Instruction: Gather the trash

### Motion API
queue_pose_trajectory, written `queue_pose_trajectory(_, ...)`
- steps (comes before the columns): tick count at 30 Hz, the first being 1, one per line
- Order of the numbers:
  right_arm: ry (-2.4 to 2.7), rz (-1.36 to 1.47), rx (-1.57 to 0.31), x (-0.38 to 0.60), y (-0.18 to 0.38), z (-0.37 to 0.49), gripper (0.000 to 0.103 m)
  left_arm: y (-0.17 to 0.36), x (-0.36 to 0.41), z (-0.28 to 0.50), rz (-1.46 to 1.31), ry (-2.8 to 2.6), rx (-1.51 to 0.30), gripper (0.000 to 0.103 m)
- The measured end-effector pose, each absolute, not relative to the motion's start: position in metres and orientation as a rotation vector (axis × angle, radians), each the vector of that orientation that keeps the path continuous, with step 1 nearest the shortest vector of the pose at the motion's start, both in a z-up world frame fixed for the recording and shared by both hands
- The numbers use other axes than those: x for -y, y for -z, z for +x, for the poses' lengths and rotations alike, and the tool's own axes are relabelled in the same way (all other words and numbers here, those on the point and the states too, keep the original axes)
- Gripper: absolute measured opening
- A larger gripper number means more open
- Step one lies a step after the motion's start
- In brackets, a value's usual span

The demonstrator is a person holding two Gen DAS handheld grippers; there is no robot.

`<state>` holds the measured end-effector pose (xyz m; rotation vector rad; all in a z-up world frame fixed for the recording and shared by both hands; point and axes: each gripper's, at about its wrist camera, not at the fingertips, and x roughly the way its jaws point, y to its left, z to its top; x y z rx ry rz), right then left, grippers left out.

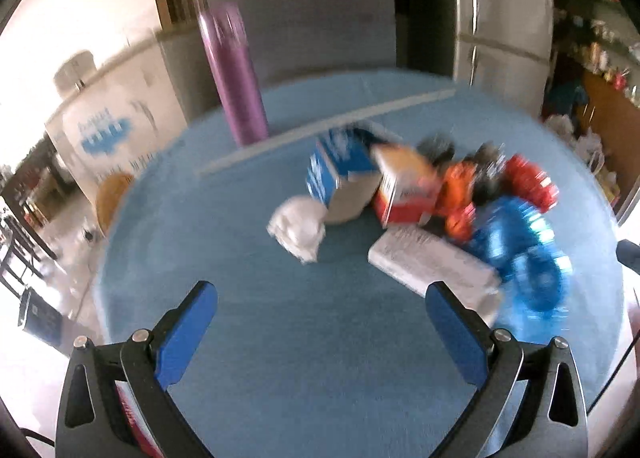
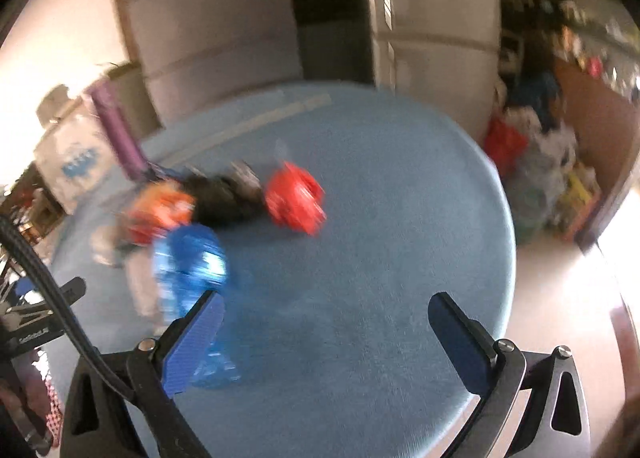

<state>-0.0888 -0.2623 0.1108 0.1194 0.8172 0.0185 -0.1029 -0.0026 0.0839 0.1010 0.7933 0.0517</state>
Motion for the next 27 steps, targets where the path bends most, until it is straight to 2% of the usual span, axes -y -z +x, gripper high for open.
queue_pose_trajectory(8, -0.139, 0.136, -0.719, 0.228, -0.166, -0.145, 0.103, -0.166, -0.003, -0.175, 0.119, -0.084, -0.625, 0.103)
queue_pose_trajectory(16, -0.182, 0.120, -0.668, 0.210, -0.199, -0.187, 0.103, -0.192, -0.010, -0.224, 0.143, -0.127, -0.567, 0.103)
queue_pose_trajectory(27, -0.232, 0.104, -0.620, 0.195, -0.225, -0.212, 0.103, -0.206, -0.008, -0.252, 0.192, -0.136, -0.509, 0.103)
